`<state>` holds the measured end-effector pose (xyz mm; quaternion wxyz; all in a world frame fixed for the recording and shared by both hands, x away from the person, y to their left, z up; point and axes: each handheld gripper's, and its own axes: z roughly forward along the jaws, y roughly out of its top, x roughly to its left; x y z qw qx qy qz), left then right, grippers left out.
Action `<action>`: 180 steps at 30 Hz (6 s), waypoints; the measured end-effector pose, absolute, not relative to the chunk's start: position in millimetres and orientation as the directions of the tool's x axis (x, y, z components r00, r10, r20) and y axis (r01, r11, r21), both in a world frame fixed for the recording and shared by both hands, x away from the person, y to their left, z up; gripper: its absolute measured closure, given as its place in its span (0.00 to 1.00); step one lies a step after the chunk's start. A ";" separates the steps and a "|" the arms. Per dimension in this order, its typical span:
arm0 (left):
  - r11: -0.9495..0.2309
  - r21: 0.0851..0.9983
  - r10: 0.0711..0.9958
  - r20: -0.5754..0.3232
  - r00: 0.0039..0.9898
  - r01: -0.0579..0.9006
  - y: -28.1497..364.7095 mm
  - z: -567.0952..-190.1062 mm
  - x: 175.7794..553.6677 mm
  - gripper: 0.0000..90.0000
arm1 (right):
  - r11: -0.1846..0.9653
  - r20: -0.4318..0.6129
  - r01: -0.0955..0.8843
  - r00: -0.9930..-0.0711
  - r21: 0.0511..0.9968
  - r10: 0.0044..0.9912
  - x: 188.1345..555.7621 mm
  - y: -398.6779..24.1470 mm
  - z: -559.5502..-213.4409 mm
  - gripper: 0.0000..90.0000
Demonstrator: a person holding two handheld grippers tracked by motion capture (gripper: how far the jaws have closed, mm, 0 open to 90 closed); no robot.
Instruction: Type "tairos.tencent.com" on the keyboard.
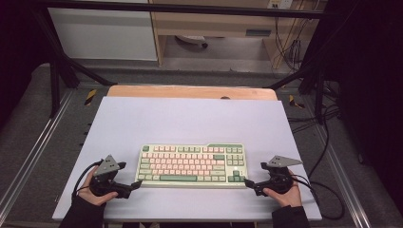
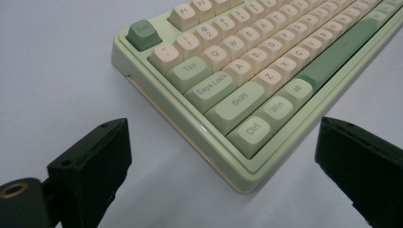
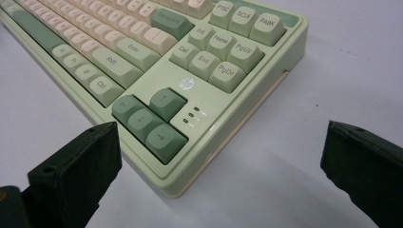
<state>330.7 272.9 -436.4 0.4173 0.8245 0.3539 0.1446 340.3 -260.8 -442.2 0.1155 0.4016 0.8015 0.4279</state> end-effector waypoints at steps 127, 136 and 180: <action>-0.428 0.776 0.691 -0.051 0.721 0.464 147.5 -424.6 379.7 1.00 | 0.319 0.155 0.548 -0.651 0.773 0.743 340.2 -259.9 -442.7 0.00; -0.428 0.786 0.675 -0.051 0.736 0.447 153.7 -414.6 372.9 1.00 | 0.315 0.158 0.549 -0.649 0.775 0.744 340.0 -259.6 -442.6 0.00; -0.393 0.784 0.727 -0.055 0.684 0.481 210.5 -416.9 356.7 1.00 | 0.320 0.157 0.552 -0.650 0.770 0.744 340.0 -259.4 -442.9 0.00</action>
